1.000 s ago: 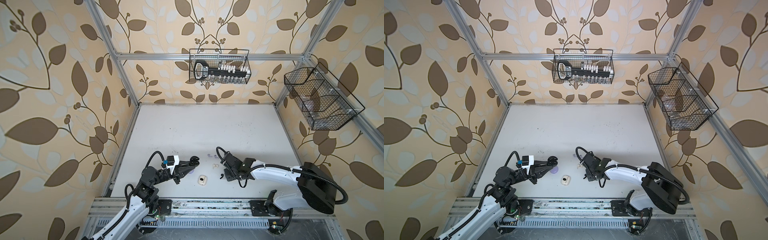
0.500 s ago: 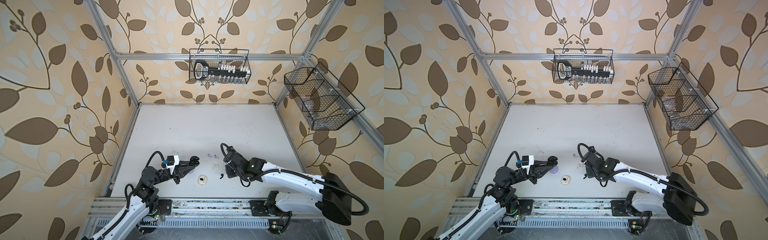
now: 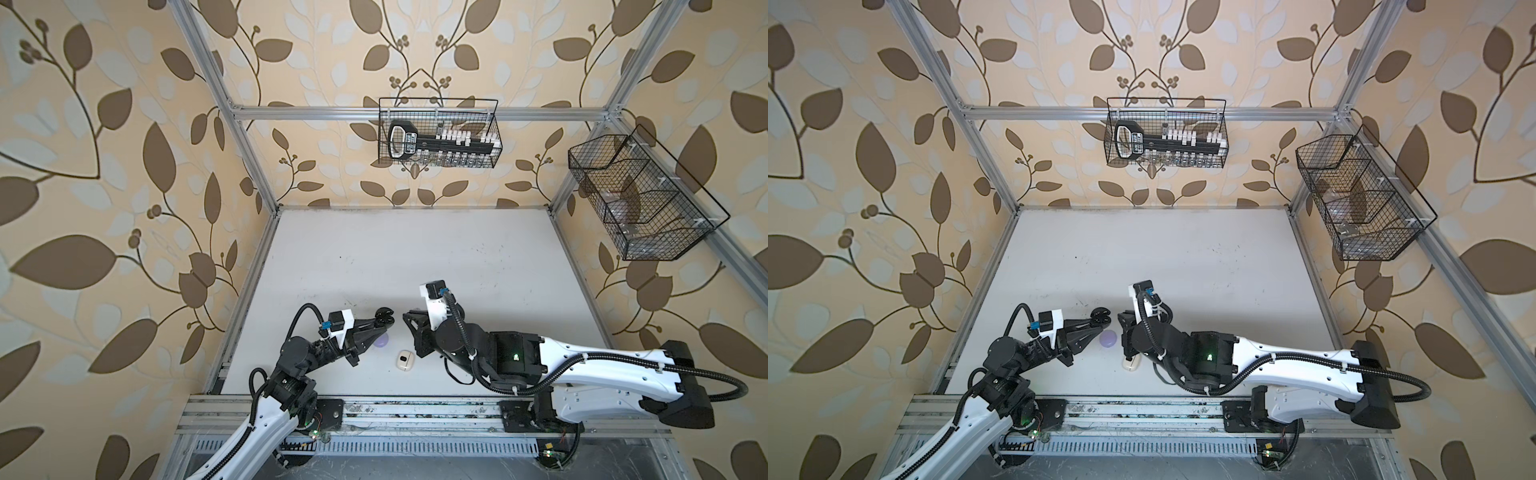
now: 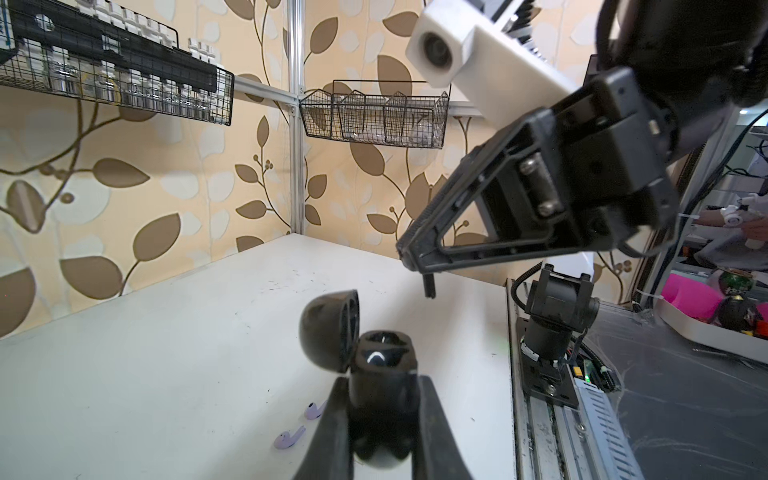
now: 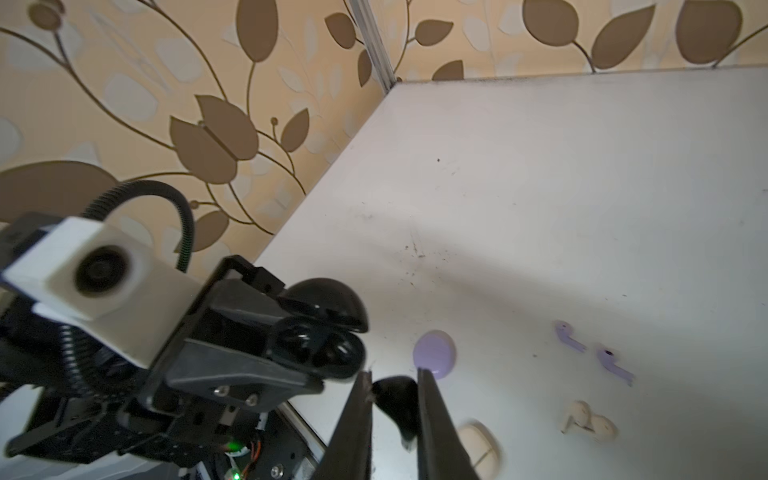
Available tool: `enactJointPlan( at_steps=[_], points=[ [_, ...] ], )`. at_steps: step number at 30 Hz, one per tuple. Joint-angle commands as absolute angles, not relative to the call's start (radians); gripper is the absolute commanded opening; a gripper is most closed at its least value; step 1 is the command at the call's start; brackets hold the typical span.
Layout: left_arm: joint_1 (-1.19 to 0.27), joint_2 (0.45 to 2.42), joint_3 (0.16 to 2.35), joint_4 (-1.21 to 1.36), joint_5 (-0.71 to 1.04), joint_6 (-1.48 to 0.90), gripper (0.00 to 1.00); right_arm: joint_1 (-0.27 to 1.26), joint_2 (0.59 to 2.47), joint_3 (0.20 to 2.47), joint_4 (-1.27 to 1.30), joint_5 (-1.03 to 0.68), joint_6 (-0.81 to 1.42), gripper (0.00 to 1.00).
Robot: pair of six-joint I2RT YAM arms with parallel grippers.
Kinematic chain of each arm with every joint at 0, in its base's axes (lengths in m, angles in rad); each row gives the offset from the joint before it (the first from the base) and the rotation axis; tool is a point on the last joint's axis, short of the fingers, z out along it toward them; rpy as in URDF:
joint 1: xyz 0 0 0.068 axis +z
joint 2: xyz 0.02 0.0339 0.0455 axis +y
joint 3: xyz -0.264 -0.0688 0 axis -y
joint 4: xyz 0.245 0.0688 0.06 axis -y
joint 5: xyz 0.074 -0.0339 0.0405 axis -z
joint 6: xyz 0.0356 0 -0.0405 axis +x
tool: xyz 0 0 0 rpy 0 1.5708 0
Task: Insert the wireless bluetooth earbuds into the charging case
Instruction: 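Lift the black earbud and carry it to the case in the left gripper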
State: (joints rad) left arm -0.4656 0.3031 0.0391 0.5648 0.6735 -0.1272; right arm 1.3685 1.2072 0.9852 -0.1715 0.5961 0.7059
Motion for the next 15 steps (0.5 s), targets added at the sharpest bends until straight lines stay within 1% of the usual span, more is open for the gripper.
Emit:
enactJointPlan(
  at_steps=[1,3,5,15],
  points=[
    [-0.474,0.283,0.032,0.594,0.665,-0.100,0.00,1.435,1.255,1.020,0.016,0.719,0.669,0.14],
    [-0.473,0.273,0.032,0.582,0.663,-0.100,0.00,1.476,1.278,1.032,0.059,0.772,0.636,0.14],
    [-0.473,0.256,0.030,0.576,0.663,-0.102,0.00,1.492,1.299,1.043,0.101,0.786,0.611,0.14],
    [-0.473,0.229,0.028,0.555,0.666,-0.095,0.00,1.482,1.315,1.006,0.222,0.809,0.588,0.14]
  ],
)
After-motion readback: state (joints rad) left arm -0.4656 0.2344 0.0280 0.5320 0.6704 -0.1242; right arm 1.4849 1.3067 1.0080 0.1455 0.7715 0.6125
